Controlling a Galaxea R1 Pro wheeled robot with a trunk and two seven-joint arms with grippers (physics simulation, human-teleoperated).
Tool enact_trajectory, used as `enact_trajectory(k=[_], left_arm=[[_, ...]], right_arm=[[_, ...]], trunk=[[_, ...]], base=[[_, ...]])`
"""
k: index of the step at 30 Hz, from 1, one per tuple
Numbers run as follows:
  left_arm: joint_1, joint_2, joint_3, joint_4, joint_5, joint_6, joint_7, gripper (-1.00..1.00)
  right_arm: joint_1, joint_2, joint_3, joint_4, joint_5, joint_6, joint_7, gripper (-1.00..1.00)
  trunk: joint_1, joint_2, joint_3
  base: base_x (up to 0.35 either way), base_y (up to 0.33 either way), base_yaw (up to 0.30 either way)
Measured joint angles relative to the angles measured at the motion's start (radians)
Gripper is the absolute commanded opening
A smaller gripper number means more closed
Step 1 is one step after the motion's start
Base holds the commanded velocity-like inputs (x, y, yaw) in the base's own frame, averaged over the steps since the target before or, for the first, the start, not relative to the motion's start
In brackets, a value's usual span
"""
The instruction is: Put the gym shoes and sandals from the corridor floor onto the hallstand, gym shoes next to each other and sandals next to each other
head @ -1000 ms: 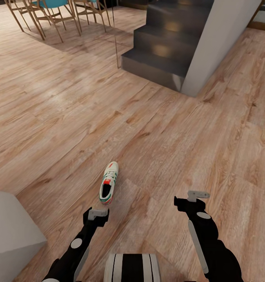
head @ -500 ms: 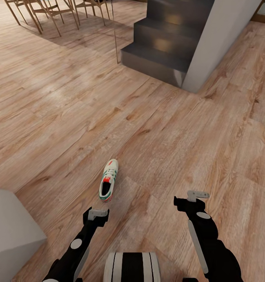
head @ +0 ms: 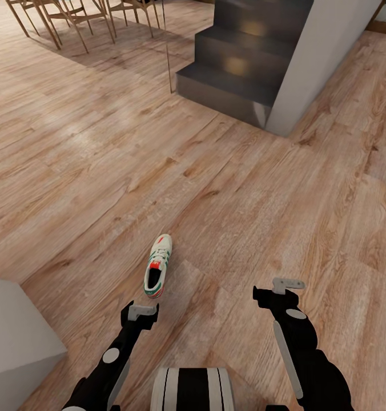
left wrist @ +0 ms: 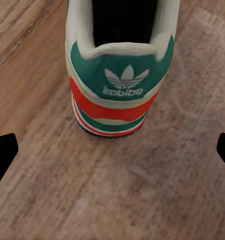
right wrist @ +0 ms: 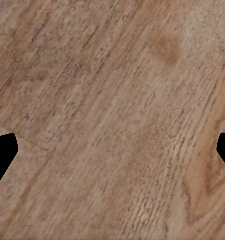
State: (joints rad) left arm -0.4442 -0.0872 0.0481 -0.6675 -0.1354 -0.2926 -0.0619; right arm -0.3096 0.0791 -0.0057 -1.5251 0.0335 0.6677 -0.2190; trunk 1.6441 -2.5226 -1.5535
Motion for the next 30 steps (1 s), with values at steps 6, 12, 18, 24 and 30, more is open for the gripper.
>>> enact_trajectory(k=[6,12,18,24,30], left_arm=[[0.0,0.0,-0.003,0.001,-0.006,0.0,0.0,1.0],[0.0,-0.001,-0.002,0.001,-0.006,0.0,0.001,1.0],[0.0,-0.001,-0.001,0.0,-0.005,0.0,0.001,1.0],[0.001,-0.001,0.0,0.0,-0.005,0.0,0.001,1.0],[0.001,-0.001,0.002,0.0,-0.001,0.0,0.001,1.0]], right_arm=[[0.0,0.0,0.0,0.0,0.0,0.0,0.0,1.0],[0.0,0.0,0.0,0.0,0.0,0.0,0.0,1.0],[0.0,0.0,0.0,0.0,0.0,0.0,0.0,1.0],[0.0,0.0,0.0,0.0,0.0,0.0,0.0,1.0],[0.0,0.0,0.0,0.0,0.0,0.0,0.0,1.0]], trunk=[[0.0,0.0,0.0],[0.0,0.0,0.0],[0.0,0.0,0.0],[0.0,0.0,0.0],[0.0,0.0,0.0]], base=[[0.053,-0.038,0.0],[0.121,-0.088,0.0],[0.05,-0.011,0.0],[0.159,-0.001,0.0],[0.027,0.0,0.0]])
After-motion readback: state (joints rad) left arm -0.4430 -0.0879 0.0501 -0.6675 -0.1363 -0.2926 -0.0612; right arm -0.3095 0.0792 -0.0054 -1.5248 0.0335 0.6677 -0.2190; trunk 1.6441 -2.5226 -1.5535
